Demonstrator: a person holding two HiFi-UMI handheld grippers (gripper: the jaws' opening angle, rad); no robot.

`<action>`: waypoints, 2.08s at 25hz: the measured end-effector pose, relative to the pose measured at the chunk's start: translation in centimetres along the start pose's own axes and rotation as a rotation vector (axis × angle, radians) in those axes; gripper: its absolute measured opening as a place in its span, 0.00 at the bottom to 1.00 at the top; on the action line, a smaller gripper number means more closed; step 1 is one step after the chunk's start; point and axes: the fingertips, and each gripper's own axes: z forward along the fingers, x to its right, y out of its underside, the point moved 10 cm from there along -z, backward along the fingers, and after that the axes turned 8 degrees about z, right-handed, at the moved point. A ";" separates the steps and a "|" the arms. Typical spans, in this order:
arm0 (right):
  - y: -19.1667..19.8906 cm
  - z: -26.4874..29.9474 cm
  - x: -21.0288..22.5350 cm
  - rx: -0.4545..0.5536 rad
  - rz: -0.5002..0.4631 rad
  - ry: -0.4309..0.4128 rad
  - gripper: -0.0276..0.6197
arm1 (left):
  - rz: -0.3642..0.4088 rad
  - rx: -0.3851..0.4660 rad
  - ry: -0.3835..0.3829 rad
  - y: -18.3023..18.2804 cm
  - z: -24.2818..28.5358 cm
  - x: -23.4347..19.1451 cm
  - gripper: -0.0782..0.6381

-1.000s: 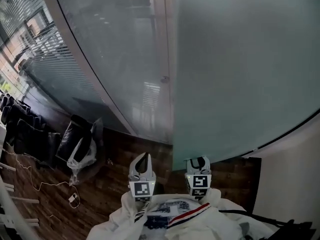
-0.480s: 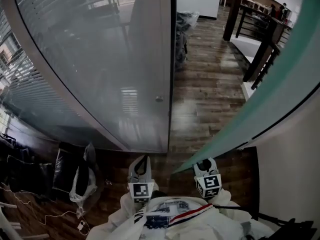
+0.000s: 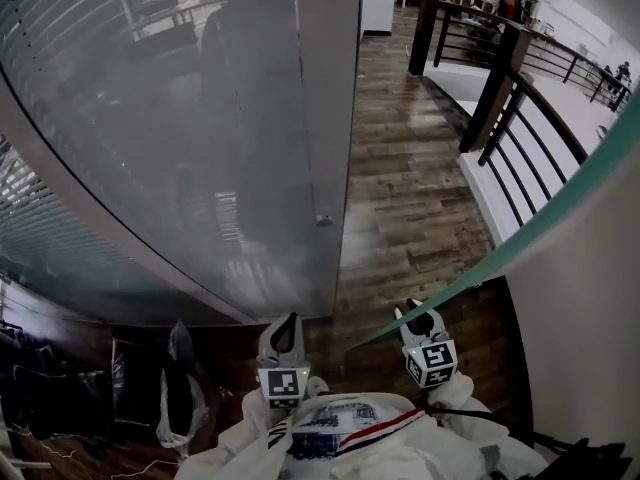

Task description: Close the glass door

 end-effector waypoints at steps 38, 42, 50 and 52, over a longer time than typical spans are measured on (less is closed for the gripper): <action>-3.9 11.6 -0.8 0.099 0.044 0.217 0.23 | 0.049 0.039 0.181 -2.0 8.2 -5.1 0.11; -4.7 12.7 -0.9 0.105 0.048 0.204 0.23 | 0.023 0.051 0.153 -4.1 9.5 -5.3 0.11; -5.7 14.5 -0.4 0.111 0.036 0.176 0.23 | 0.046 0.096 0.132 -6.1 10.7 -4.8 0.11; -5.6 14.9 -0.2 0.107 0.030 0.184 0.22 | 0.048 0.082 0.130 -6.2 10.9 -4.5 0.11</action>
